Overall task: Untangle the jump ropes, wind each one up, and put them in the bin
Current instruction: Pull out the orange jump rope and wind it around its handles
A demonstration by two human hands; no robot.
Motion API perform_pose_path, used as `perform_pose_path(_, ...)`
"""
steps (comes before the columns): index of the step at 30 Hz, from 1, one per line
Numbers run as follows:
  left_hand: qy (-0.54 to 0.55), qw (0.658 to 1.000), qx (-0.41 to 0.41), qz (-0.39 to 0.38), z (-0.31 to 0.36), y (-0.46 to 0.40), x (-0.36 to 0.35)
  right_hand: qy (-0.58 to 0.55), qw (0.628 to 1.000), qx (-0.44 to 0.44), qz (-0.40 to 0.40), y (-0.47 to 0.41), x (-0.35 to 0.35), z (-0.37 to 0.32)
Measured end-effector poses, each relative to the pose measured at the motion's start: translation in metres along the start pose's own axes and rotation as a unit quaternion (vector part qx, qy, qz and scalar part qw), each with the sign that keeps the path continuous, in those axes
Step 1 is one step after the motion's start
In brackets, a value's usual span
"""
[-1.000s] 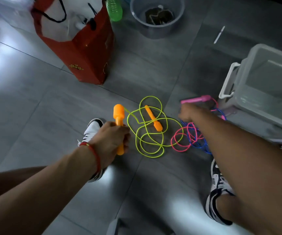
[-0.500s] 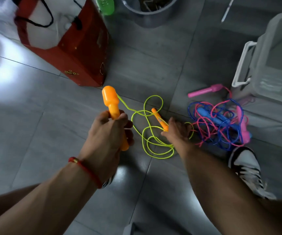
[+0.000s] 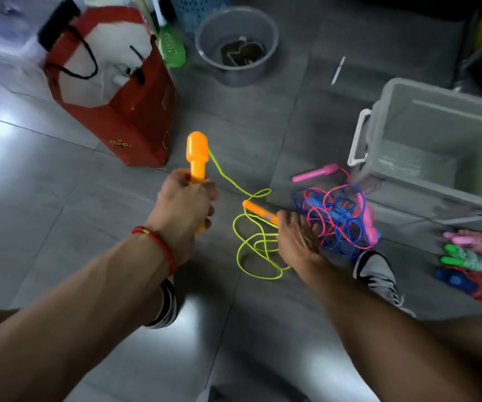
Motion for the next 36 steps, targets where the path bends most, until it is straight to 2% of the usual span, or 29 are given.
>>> perform_pose_path(3,-0.021,0.997,-0.071,0.012,0.027,0.003,0.001,-0.055,0.997,0.037,-0.029,0.025,0.025,0.016)
perform_pose_path(6,-0.162,0.979,-0.126,-0.011,0.042,0.015,-0.002,-0.082,0.991,0.105,-0.003,0.062,0.05,0.022)
perform_pose_path(8,-0.301,0.941,-0.131,-0.085,0.039,0.03,-0.012,-0.055,0.979,0.183,0.075,0.09,0.067,0.02)
perform_pose_path(10,-0.417,0.885,-0.129,-0.159,0.028,0.05,-0.023,-0.032,0.954,0.262,0.141,0.12,0.085,0.015)
perform_pose_path(12,-0.475,0.846,-0.112,-0.214,0.017,0.077,-0.032,-0.016,0.939,0.316,0.137,0.147,0.104,0.009)
perform_pose_path(13,-0.451,0.851,-0.097,-0.251,0.011,0.087,-0.035,-0.017,0.935,0.328,0.133,0.159,0.115,0.007)
perform_pose_path(14,-0.382,0.872,-0.071,-0.297,0.003,0.096,-0.038,-0.018,0.931,0.336,0.141,0.169,0.124,0.006)
perform_pose_path(16,-0.195,0.903,0.001,-0.383,-0.005,0.111,-0.04,-0.022,0.928,0.335,0.161,0.186,0.141,0.004)
perform_pose_path(18,-0.137,0.893,0.01,-0.429,-0.005,0.118,-0.04,-0.049,0.929,0.323,0.172,0.197,0.15,0.006)
perform_pose_path(20,-0.174,0.882,-0.031,-0.438,0.001,0.122,-0.04,-0.068,0.931,0.313,0.175,0.209,0.151,0.01)
perform_pose_path(25,-0.32,0.828,-0.128,-0.442,0.013,0.125,-0.04,-0.102,0.934,0.326,0.1,0.239,0.16,0.027)
perform_pose_path(27,-0.318,0.825,-0.14,-0.447,0.013,0.125,-0.042,-0.127,0.944,0.283,0.116,0.243,0.166,0.038)
perform_pose_path(29,-0.297,0.825,-0.14,-0.459,0.012,0.124,-0.043,-0.204,0.938,0.236,0.154,0.245,0.172,0.049)
perform_pose_path(32,-0.278,0.817,-0.137,-0.487,0.013,0.124,-0.043,-0.31,0.897,0.253,0.187,0.248,0.182,0.054)
perform_pose_path(36,-0.235,0.806,-0.147,-0.523,0.012,0.129,-0.052,-0.361,0.877,0.273,0.159,0.242,0.185,0.038)
Point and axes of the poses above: each hand's wrist, its own y-axis away from the middle knuckle, its own x-axis out of the back of the hand, z = x × y, the point moved 3 cm from there along -y, towards the middle knuckle, and after that the axes turned 12 degrees about -z, right-handed, at the moved point
